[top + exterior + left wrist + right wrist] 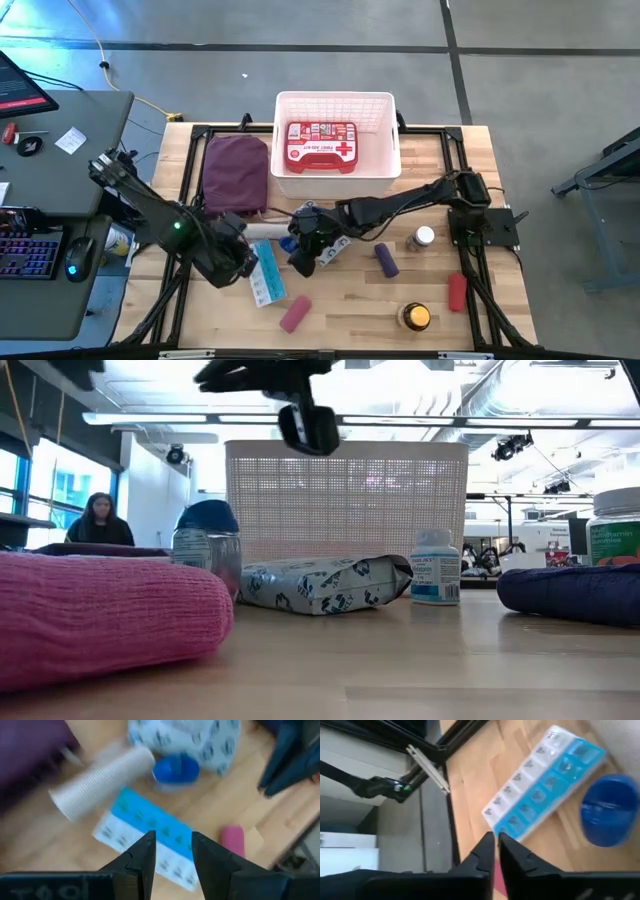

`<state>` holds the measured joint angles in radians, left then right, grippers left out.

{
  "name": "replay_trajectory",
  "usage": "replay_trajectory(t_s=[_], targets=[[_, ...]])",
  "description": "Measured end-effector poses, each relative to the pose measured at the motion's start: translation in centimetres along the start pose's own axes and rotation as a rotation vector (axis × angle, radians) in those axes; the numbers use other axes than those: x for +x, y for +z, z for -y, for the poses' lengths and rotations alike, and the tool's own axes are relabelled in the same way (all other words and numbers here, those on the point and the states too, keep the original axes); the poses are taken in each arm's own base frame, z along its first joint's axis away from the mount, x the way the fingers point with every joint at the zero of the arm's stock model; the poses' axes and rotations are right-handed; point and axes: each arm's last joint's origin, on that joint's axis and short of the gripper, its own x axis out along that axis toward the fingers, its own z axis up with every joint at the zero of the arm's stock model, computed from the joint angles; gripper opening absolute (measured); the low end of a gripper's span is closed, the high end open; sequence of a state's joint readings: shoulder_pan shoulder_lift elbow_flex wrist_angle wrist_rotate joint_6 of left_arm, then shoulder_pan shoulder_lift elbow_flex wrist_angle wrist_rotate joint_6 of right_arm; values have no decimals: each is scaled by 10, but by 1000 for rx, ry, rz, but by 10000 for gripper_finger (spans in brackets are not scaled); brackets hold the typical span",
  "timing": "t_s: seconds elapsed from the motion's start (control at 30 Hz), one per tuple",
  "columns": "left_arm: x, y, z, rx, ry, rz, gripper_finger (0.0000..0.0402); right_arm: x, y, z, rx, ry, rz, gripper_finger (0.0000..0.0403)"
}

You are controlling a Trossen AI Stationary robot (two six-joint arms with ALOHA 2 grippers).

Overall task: Pick & place medical supplies in basket/bin
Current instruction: Put the white and blue pill organizer into the white bin

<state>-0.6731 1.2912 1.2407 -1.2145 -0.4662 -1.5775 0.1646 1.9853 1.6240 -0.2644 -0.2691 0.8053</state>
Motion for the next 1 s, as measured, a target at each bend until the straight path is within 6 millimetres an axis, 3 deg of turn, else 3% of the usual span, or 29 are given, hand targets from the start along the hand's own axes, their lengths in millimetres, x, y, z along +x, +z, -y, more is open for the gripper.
replay_trajectory(t_s=[0.1,0.23,0.37,0.57,0.73,0.87,1.0], targets=[[-11,7,-1,48,22,24,161,-6,3,-1,2,-14,17,4],[-7,3,-8,83,85,-20,161,-4,3,1,76,-10,12,52],[15,-14,-15,108,113,-78,161,8,-6,0,124,-29,14,118],[72,-48,-29,51,34,-142,161,38,-27,-2,237,-29,9,185],[103,-65,-58,-25,109,-193,161,67,-46,8,295,-64,9,203],[114,-71,-73,-34,173,-219,161,82,-51,21,319,-81,-2,204],[116,-72,-76,-33,178,-220,161,88,-49,31,336,-97,10,204]])
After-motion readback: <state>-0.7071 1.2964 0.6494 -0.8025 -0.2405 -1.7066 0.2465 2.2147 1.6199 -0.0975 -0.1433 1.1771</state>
